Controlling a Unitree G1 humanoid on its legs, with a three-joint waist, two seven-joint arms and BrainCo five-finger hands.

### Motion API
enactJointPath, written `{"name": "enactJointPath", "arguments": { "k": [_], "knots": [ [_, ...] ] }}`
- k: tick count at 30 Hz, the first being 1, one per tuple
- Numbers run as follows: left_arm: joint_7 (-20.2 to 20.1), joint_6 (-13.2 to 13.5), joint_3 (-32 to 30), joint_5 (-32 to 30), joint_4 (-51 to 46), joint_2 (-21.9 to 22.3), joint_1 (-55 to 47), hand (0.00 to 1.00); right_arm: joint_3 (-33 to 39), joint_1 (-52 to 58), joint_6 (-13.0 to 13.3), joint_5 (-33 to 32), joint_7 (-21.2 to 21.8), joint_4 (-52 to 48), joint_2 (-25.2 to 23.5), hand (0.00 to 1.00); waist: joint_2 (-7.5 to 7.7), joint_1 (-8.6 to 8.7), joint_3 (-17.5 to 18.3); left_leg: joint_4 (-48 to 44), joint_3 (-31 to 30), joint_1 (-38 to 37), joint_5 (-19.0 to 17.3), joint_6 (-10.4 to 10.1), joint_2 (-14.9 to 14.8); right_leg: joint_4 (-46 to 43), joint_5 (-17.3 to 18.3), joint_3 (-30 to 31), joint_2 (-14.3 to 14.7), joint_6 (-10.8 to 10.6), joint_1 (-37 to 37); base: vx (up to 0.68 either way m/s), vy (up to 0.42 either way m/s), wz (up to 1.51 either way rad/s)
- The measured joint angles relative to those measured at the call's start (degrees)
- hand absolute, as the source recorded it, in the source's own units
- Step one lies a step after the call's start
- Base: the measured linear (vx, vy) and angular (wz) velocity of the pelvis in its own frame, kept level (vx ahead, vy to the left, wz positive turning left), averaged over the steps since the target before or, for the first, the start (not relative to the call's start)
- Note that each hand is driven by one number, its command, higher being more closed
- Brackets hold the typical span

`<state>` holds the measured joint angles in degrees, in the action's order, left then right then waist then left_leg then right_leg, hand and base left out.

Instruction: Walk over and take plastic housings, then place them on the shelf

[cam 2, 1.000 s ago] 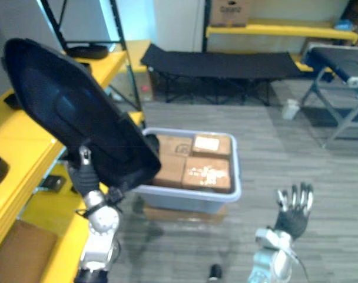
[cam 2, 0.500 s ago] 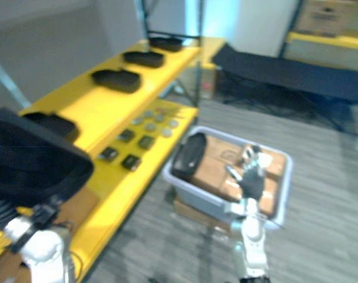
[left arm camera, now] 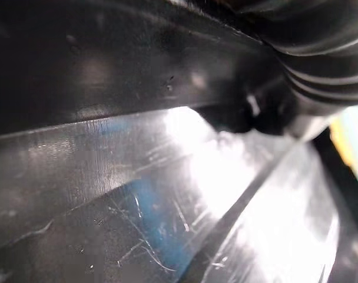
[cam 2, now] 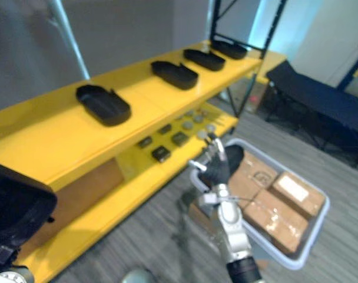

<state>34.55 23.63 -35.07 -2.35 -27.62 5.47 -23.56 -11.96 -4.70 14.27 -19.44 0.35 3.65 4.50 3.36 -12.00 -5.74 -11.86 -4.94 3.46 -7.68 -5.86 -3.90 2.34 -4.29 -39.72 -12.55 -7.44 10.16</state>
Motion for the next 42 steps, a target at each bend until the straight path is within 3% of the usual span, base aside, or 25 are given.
{"name": "enactJointPath", "arguments": {
  "k": [3, 5, 7, 9, 11, 12, 13, 15, 16, 18, 21, 25, 27, 31, 34, 36, 37, 39, 40, 41, 42],
  "knots": [
    [-1.72, 0.01, 2.28, 0.08, -0.23, -0.53, 2.00, 1.00, 1.62, 3.46, -1.20, 1.18, -0.47, -0.94, 1.22, 0.00, 0.36, 1.18, -0.41, -0.26, 8.01, 1.50, 1.89, 1.43, -0.42, -0.29, 0.47, -5.74, -1.05, -0.42, 2.35, 0.01, 0.030, 0.96],
    [-1.71, 0.00, 2.72, 0.28, -1.09, -0.50, 1.84, 1.00, 1.45, 4.23, -1.66, 2.81, -0.28, -0.92, 1.34, 0.00, -0.02, 0.01, -1.35, 0.45, 7.60, 1.78, 2.24, 1.55, 0.06, -0.85, 0.63, -5.79, -1.49, -0.29, 2.30, 0.00, 0.072, 0.32],
    [-1.84, -0.01, 3.34, 0.16, -1.73, -0.55, 1.92, 1.00, 1.57, 4.59, -1.63, 3.45, 0.04, -0.93, 0.86, 0.00, -0.15, 0.26, -1.96, 1.06, 7.09, 2.00, 2.42, 1.88, 0.93, -2.19, 1.74, -5.89, -2.57, -0.38, 2.01, -0.01, 0.082, 0.25],
    [-2.25, 0.00, 5.34, 0.13, -2.12, -0.80, 2.63, 1.00, 2.43, 4.83, -1.19, 3.39, 0.80, -0.93, 0.93, 0.00, -0.63, 0.73, -2.63, 1.29, 6.61, 1.98, 2.55, 2.30, 1.40, -4.83, 3.61, -5.20, -3.49, 1.73, 1.76, 0.00, 0.117, 0.38],
    [-5.11, 0.07, 8.49, -0.04, -2.16, -2.52, 5.27, 1.00, 3.68, 5.90, 2.26, 4.56, 0.93, -1.08, 0.90, 0.00, -0.11, 2.99, -3.17, 1.49, 2.72, 2.97, 3.37, 2.85, 3.13, -8.85, 6.79, 2.37, -4.30, 5.67, 0.95, 0.01, 0.146, 0.89],
    [-5.96, 0.09, 9.55, -0.09, -2.06, -3.45, 6.03, 1.00, 4.15, 6.16, 2.97, 4.57, 0.94, -1.05, 0.90, 0.00, 0.06, 3.45, -3.30, 1.54, 1.72, 3.17, 3.68, 2.85, 3.43, -9.92, 6.77, 4.68, -4.50, 5.64, 0.73, 0.02, 0.112, 1.01],
    [-7.43, 0.30, 11.52, -0.30, -1.84, -5.43, 7.47, 1.00, 4.97, 6.54, 4.01, 4.55, 0.93, -1.07, 0.93, 0.00, 0.19, 3.61, -3.23, 1.66, 0.64, 3.55, 4.54, 2.82, 3.59, -12.43, 6.91, 7.88, -4.65, 5.53, -0.49, 0.05, 0.078, 0.77],
    [-9.73, 1.31, 13.49, -0.39, -1.49, -8.10, 9.07, 1.00, 5.91, 6.30, 5.72, 4.60, 0.99, -1.04, 0.89, 0.00, 0.49, 3.59, -3.39, 2.11, 0.53, 4.53, 5.77, 2.89, 3.91, -14.51, 8.94, 8.64, -5.12, 5.16, -1.58, 0.05, 0.021, 0.56],
    [-11.01, 2.09, 13.86, -0.38, -1.47, -9.02, 9.88, 1.00, 6.17, 5.29, 6.61, 4.78, 1.33, -0.98, 1.03, 0.00, 1.43, 3.39, -3.84, 1.70, 0.66, 4.73, 6.03, 2.97, 4.24, -14.09, 10.17, 8.61, -5.65, 4.54, -1.05, 0.01, -0.060, 0.19],
    [-13.39, 2.49, 14.07, -0.03, -1.39, -9.11, 9.58, 1.00, 6.44, 2.84, 8.25, 5.72, 2.62, -0.71, 2.11, 0.00, -0.28, 3.26, -5.11, 0.40, 1.35, 4.81, 6.05, 2.90, 3.50, -12.35, 9.98, 8.71, -4.68, 2.94, -0.02, -0.03, -0.077, -0.05],
    [-15.81, 3.89, 16.16, 0.30, -0.75, -9.42, 9.31, 1.00, 6.51, 1.43, 9.63, 5.68, 4.95, -0.72, 3.33, 0.00, -2.34, 3.23, -6.04, 0.22, 2.34, 4.73, 6.63, 1.94, 1.60, -10.85, 9.62, 9.05, -2.56, 2.33, 0.35, -0.09, -0.082, -0.22],
    [-20.65, 4.26, 19.87, 0.18, 1.57, -9.51, 8.30, 1.00, 6.48, 2.44, 9.81, 5.54, 9.46, -0.71, 3.91, 0.00, -3.13, 3.76, -6.51, 0.79, 2.43, 3.46, 7.69, 0.30, -0.89, -10.11, 10.53, 9.96, -0.19, 1.02, 1.36, -0.12, -0.105, -0.14],
    [-21.33, 4.26, 20.03, 0.08, 3.21, -9.48, 7.29, 1.00, 6.37, 3.60, 10.85, 4.63, 11.26, -0.54, 3.92, 0.00, -3.63, 4.71, -6.45, 2.59, 2.59, 2.07, 8.38, -0.20, -1.17, -11.31, 12.17, 9.74, -0.39, 0.15, 1.93, -0.13, -0.070, 0.08],
    [-21.28, 4.80, 19.31, 0.07, 3.14, -9.47, 4.41, 1.00, 5.30, 4.38, 12.47, 4.36, 12.29, -0.09, 3.09, 0.00, -4.21, 4.65, -6.41, 3.50, 5.77, 1.67, 8.24, 0.59, -1.62, -13.26, 14.66, 9.77, -1.74, -0.96, 1.46, -0.16, 0.008, 0.09],
    [-21.43, 5.82, 16.72, -0.56, 2.38, -9.52, 4.48, 1.00, 4.99, 4.36, 12.82, 4.37, 12.08, -0.25, 2.35, 0.00, -3.35, 3.41, -5.79, 1.34, 7.80, 3.82, 7.89, 1.90, -0.38, -12.68, 14.98, 9.50, -3.23, -1.48, 1.12, 0.00, 0.089, 0.21],
    [-22.45, 6.38, 14.94, -0.46, 0.85, -9.72, 4.72, 1.00, 5.11, 4.44, 12.81, 4.29, 10.94, -0.29, 1.54, 0.00, -1.54, 3.04, -5.01, -2.50, 8.52, 5.77, 5.07, 4.67, 1.88, -12.11, 15.64, 8.99, -4.93, -2.52, 1.75, 0.10, 0.164, 0.46],
    [-22.91, 6.60, 14.86, -0.49, -0.11, -10.30, 4.77, 1.00, 5.23, 4.61, 12.84, 4.26, 10.23, -0.31, 1.20, 0.00, -0.53, 3.04, -4.48, -4.08, 8.54, 5.88, 2.63, 5.05, 3.77, -13.15, 16.13, 8.44, -6.07, -2.98, 3.60, 0.20, 0.154, 0.75],
    [-23.35, 6.47, 15.54, -1.00, 0.78, -10.81, 6.48, 1.00, 5.16, 4.45, 12.95, 3.71, 9.54, -0.27, 1.17, 0.00, -0.07, 3.19, -4.34, -5.93, 6.69, 5.41, 0.96, 5.55, 5.60, -29.38, 13.41, 12.24, -10.44, 0.60, -1.81, 0.20, 0.178, 0.68],
    [-22.94, 6.28, 15.23, -1.41, 0.78, -12.40, 6.93, 1.00, 4.32, 3.78, 13.12, 3.25, 9.63, -0.27, 0.63, 0.00, -0.06, 3.11, -4.29, -4.90, 5.96, 3.81, 0.41, 6.05, 5.56, -38.88, 8.66, 16.66, -11.74, 2.87, -6.35, 0.21, 0.195, 0.40],
    [-21.21, 5.77, 15.04, -3.10, 0.80, -14.81, 7.83, 1.00, 3.74, 2.77, 13.48, 3.26, 9.96, -0.16, -0.30, 0.00, -0.06, 3.18, -4.42, -3.43, 4.78, 1.95, 0.18, 7.00, 5.93, -45.88, 5.34, 19.57, -12.72, 2.95, -9.50, 0.25, 0.168, 0.35],
    [-20.41, 5.23, 15.12, -3.60, 0.85, -15.69, 8.51, 1.00, 3.48, 1.90, 13.63, 3.25, 10.28, -0.11, -0.54, 0.00, -0.02, 3.34, -4.40, -3.14, 3.97, 1.13, -0.05, 7.56, 5.89, -49.25, 6.55, 20.05, -12.68, 3.44, -10.87, 0.32, 0.082, 0.31]
  ]
}}
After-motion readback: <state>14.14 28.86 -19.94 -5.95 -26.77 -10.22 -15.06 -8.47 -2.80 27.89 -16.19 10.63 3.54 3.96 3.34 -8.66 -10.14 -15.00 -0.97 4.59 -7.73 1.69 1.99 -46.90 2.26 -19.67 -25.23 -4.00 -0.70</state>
